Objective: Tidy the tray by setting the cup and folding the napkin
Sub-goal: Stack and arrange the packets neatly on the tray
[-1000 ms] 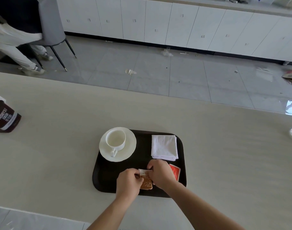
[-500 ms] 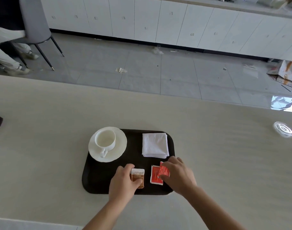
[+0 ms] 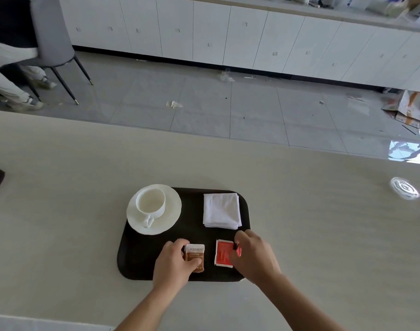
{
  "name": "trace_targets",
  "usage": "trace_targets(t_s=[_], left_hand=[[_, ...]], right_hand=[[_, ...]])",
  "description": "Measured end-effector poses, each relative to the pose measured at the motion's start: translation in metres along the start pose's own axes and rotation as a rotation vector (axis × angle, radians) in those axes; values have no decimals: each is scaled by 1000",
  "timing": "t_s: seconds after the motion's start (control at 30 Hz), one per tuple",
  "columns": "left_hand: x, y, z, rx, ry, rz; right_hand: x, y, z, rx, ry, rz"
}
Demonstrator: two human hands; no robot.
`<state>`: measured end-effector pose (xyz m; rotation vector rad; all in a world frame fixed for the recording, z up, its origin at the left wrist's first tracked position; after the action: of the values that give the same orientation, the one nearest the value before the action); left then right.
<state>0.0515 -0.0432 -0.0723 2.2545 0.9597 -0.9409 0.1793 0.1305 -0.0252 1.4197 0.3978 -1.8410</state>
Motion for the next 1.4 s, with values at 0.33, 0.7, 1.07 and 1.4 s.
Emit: trace_targets(t_s=[0.33, 0.7, 1.07, 1.4], left_hand=[[-1, -1, 0, -7, -15, 13], [-2, -2, 0, 14, -5, 26], [-1, -1, 2, 14, 13, 9], [0, -1, 3, 9, 0, 16]], right_hand=[[20, 26, 10, 272, -371, 153], [30, -7, 3, 160, -9, 268], [9, -17, -16, 248, -124, 142], [12, -5, 22, 160, -102, 101]])
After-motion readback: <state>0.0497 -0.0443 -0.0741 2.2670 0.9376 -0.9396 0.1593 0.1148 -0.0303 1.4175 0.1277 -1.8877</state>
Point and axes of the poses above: each hand's wrist, its own y-axis away from the middle knuckle, its own x-axis out of the palm, z = x × y, the point moved 5 cm from there along -y, towards the middle knuckle, and after that the axes turned 8 degrees about x, right-handed, at the moved point
